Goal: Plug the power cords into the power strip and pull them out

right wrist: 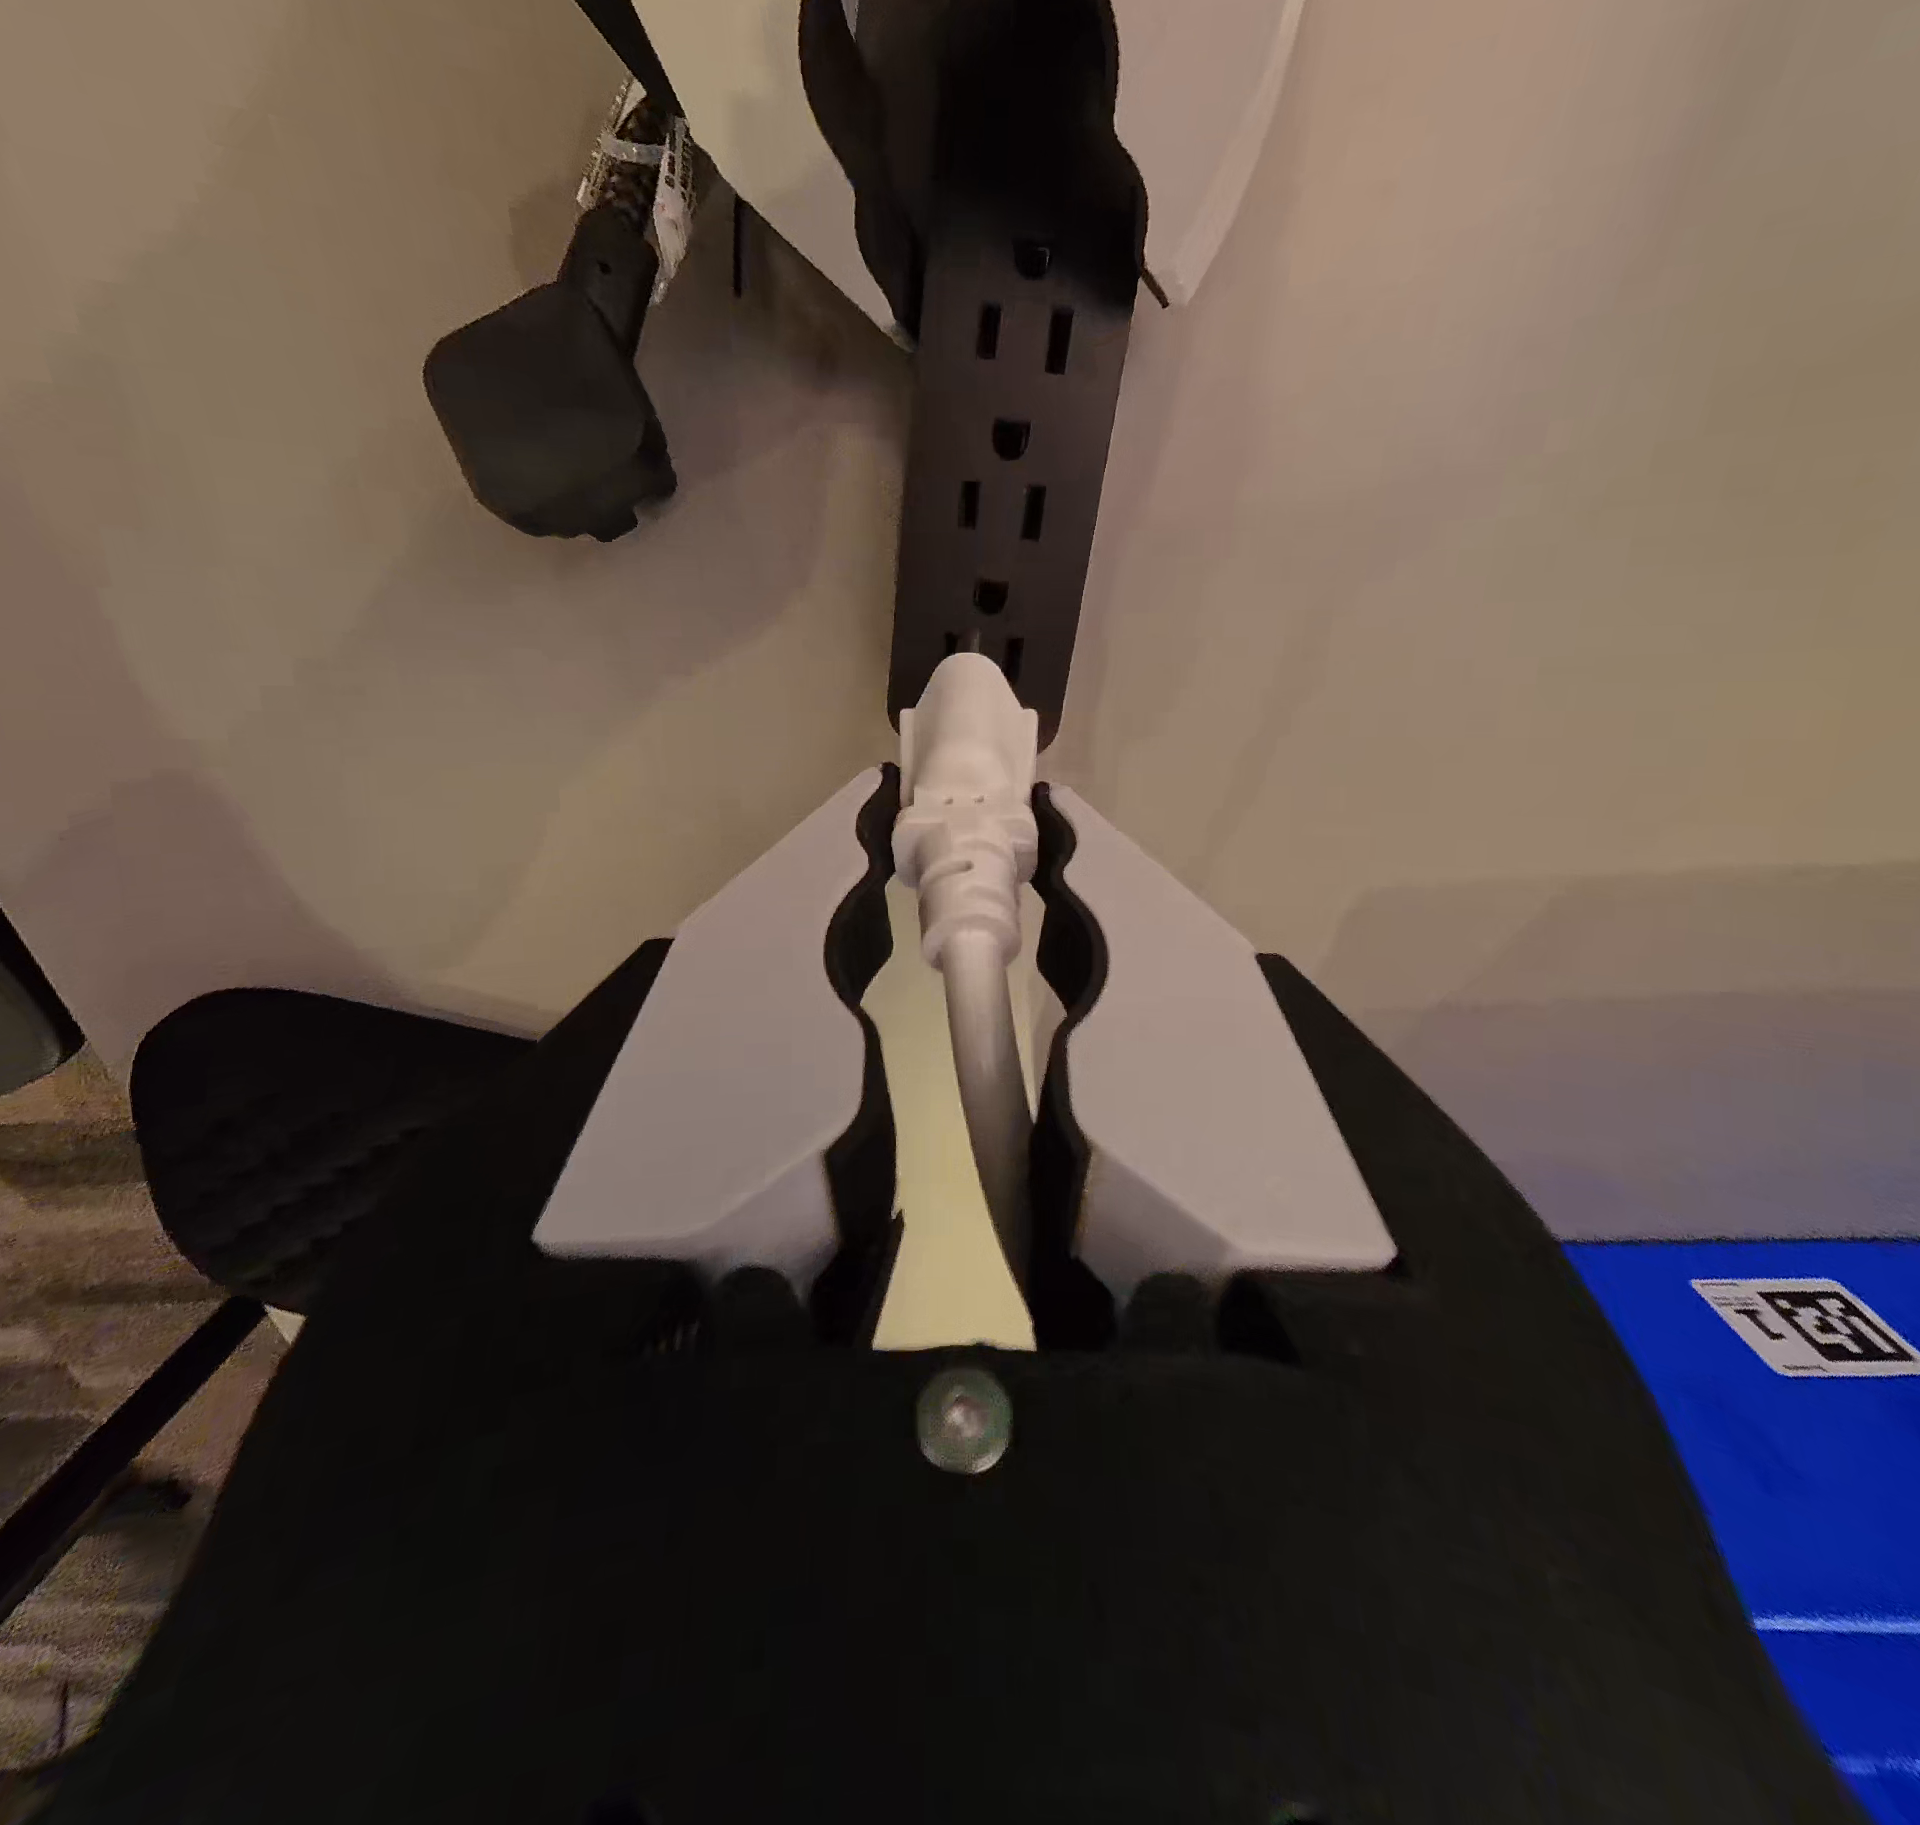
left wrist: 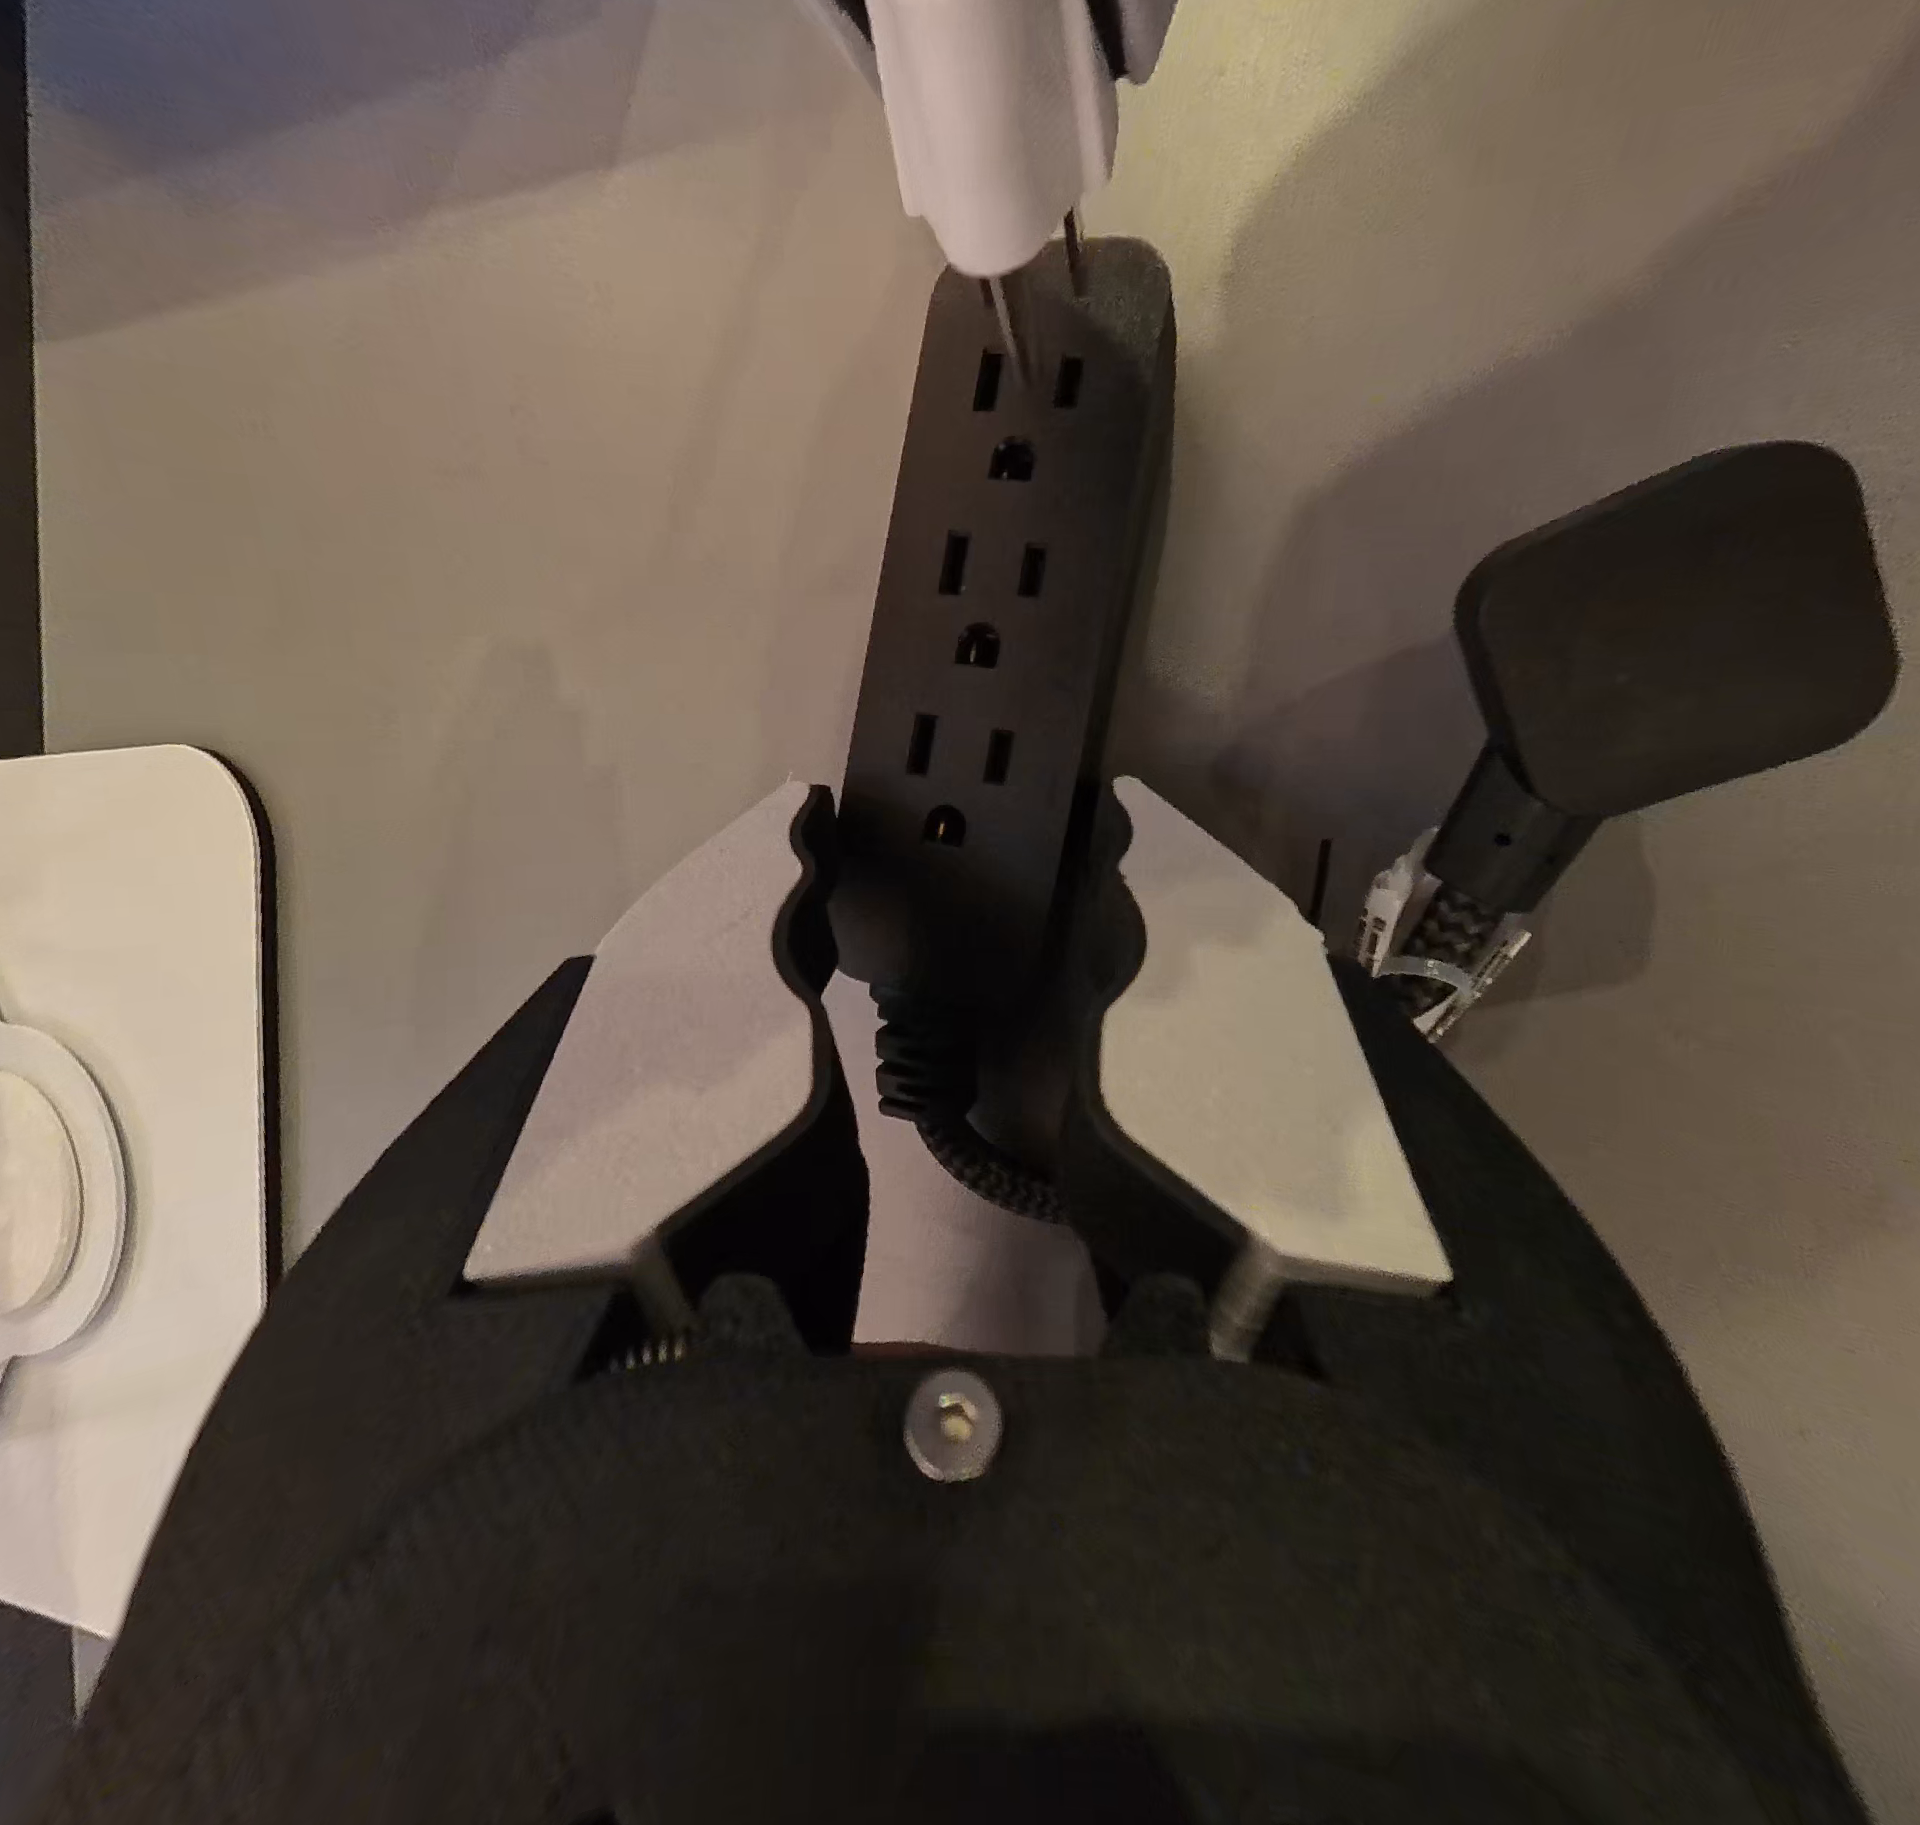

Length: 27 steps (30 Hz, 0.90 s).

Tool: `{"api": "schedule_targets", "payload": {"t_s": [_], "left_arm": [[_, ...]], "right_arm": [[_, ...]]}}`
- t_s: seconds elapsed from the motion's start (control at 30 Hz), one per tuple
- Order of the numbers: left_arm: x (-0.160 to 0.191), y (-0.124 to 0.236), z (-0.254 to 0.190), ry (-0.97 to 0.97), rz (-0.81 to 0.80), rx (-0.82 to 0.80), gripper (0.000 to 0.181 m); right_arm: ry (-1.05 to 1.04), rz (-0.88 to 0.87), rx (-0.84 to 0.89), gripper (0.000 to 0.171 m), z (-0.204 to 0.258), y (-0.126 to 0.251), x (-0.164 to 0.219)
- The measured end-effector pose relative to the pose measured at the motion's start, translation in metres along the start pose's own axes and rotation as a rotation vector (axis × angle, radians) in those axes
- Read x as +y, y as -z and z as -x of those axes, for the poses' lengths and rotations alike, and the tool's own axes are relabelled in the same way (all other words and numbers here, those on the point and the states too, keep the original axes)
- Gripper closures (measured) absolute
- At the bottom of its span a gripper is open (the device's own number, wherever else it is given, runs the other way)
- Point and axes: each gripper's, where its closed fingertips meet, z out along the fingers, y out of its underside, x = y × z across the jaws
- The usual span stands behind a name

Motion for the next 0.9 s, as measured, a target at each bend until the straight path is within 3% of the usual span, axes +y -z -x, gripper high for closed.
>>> {"api": "schedule_targets", "payload": {"t_s": [0.9], "left_arm": [[-0.001, -0.001, 0.000, 0.005, -0.015, 0.000, 0.135]], "right_arm": [[0.039, 0.133, 0.010, 0.150, -0.003, -0.006, -0.010]]}}
